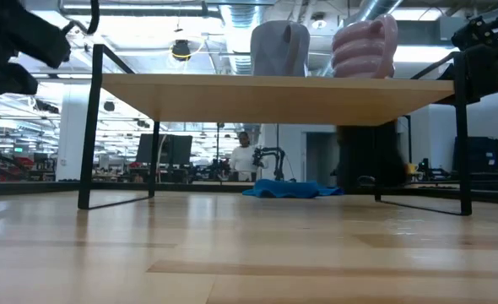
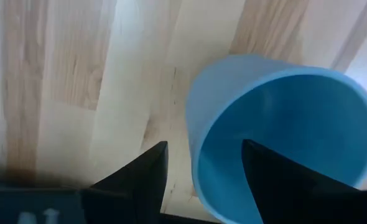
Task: Stack small to large cups/mugs on shelf
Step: Put the light blue mug on the shelf
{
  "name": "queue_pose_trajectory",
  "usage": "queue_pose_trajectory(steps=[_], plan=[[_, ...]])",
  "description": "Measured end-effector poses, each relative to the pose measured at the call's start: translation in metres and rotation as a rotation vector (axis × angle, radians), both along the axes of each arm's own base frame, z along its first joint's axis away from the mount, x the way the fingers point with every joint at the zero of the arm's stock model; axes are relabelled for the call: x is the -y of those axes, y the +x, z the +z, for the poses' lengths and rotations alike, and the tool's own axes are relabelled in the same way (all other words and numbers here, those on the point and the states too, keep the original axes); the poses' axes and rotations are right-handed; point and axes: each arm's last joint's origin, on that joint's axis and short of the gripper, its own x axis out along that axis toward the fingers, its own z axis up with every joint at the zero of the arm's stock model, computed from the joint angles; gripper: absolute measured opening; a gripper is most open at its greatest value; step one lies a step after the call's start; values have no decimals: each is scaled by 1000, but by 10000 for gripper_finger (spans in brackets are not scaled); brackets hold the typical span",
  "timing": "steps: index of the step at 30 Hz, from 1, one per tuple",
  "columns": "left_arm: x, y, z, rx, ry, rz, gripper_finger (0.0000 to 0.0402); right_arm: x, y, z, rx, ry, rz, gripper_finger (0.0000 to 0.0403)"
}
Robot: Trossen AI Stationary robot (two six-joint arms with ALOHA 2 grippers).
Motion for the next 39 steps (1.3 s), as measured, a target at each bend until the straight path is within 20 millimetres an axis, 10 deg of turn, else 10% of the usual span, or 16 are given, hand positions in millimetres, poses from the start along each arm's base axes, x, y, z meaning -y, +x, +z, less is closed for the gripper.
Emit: queue_pose_trajectory(steps=[17,39], plan=[[1,5,-8,-16,63,-41,11,0,0,0,0,-1,0,13],[-26,24,16,57,121,-113,1,0,0,0,-2,-1,0,13]])
